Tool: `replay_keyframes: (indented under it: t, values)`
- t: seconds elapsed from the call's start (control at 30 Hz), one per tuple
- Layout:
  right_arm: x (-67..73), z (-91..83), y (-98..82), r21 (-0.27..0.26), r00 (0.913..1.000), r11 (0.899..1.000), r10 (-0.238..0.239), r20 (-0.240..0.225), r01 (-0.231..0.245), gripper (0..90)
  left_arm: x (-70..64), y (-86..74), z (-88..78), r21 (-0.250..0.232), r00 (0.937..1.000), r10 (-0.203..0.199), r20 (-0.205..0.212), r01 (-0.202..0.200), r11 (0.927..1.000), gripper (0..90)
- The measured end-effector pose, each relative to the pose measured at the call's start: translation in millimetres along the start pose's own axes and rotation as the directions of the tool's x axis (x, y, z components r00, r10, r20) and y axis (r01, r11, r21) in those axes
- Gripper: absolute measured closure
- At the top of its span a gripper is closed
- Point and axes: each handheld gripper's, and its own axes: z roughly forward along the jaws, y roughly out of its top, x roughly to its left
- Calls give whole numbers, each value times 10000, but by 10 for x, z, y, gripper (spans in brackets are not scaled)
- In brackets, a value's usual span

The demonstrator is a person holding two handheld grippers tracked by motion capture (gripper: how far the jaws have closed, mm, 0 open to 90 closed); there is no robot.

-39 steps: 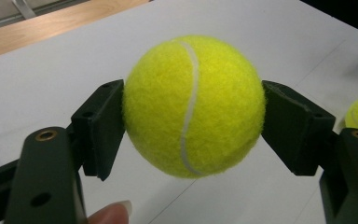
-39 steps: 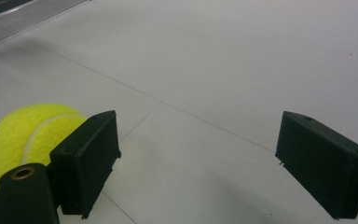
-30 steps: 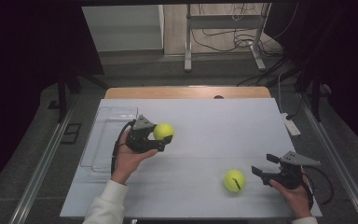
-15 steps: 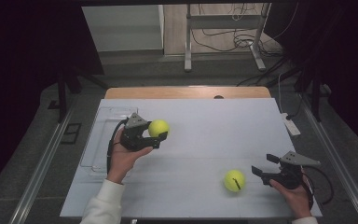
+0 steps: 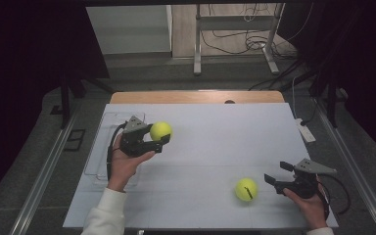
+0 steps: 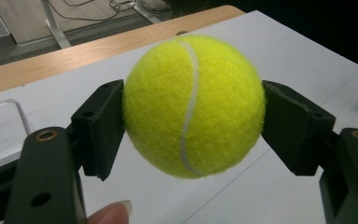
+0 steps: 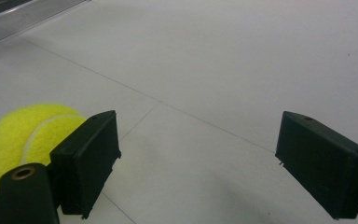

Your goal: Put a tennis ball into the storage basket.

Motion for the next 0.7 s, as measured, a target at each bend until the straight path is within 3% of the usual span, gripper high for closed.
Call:
replay_keyframes:
  t: [0.7]
  values:
    - [1, -7, 3, -20, 10000, 10000, 8, 29, -8, 135, 133, 10, -158, -467, 9981, -219, -580, 192, 9987, 268]
